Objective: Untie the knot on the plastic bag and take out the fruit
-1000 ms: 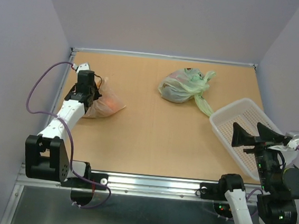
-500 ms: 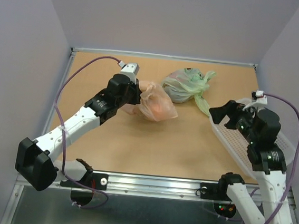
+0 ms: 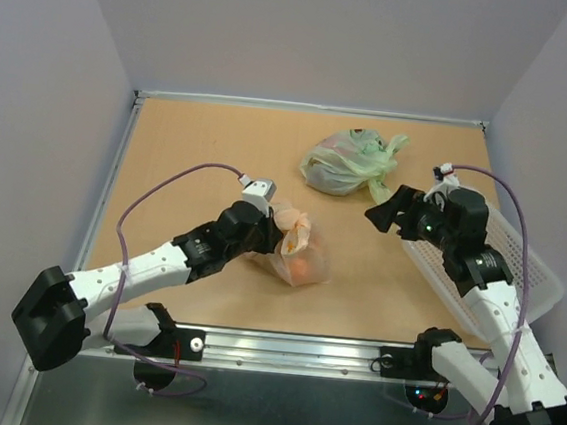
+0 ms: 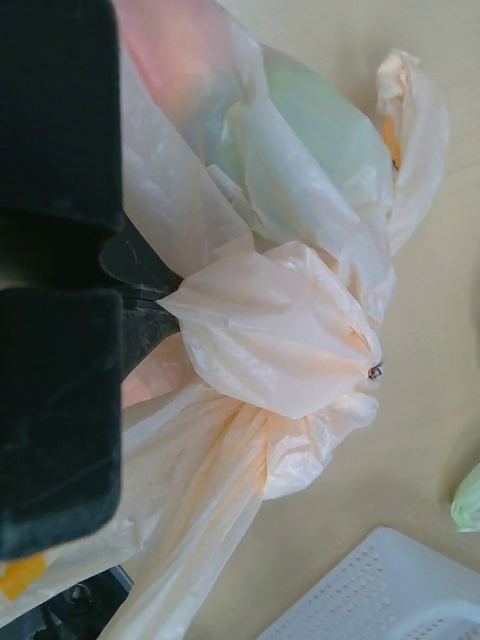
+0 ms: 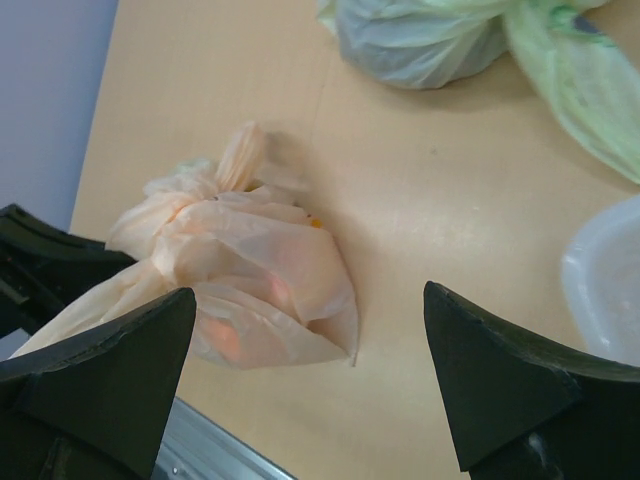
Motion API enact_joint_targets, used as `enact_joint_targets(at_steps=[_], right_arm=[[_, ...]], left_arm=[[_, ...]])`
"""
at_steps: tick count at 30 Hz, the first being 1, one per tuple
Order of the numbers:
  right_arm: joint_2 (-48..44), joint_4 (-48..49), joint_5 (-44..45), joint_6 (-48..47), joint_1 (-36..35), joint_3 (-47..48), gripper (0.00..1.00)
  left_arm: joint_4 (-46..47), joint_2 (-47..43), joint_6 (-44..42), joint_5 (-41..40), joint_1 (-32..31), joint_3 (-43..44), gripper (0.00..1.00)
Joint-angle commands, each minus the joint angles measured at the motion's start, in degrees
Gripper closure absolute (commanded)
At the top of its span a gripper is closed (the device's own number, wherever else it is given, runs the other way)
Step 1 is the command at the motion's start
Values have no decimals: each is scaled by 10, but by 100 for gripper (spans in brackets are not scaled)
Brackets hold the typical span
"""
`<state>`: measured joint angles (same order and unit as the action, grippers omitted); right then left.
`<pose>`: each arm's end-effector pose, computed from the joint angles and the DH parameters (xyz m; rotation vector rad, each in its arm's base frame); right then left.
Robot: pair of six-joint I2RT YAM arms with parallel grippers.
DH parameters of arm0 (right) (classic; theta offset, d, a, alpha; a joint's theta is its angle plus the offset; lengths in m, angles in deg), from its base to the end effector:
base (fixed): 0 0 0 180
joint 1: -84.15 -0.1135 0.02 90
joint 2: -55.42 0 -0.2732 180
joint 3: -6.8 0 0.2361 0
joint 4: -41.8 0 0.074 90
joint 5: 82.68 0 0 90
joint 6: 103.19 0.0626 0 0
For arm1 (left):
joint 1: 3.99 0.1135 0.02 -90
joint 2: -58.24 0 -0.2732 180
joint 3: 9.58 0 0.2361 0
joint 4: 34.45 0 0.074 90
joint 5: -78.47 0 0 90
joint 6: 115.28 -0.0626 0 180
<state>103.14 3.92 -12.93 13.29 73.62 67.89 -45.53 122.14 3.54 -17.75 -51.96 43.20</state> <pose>0.1796 0.0554 0.3152 0.0510 2.0527 0.7618 0.1775 -0.1868 0.2618 0.2654 2.0200 -0.7630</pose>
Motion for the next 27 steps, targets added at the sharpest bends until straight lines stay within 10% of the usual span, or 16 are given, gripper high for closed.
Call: enact_joint_targets(at_steps=[1,8,27], right_arm=[[31,65,40,25,-98,-10,0],[156,136,127,53,-290,8,0],[296,199,156,32,-383,130,6]], left_arm=[[52,-68,62,-41,-12,-36,100],[-10,-175,135,-58,-14,-118,98],[-94,-285,157,-72,-14,-147,89]])
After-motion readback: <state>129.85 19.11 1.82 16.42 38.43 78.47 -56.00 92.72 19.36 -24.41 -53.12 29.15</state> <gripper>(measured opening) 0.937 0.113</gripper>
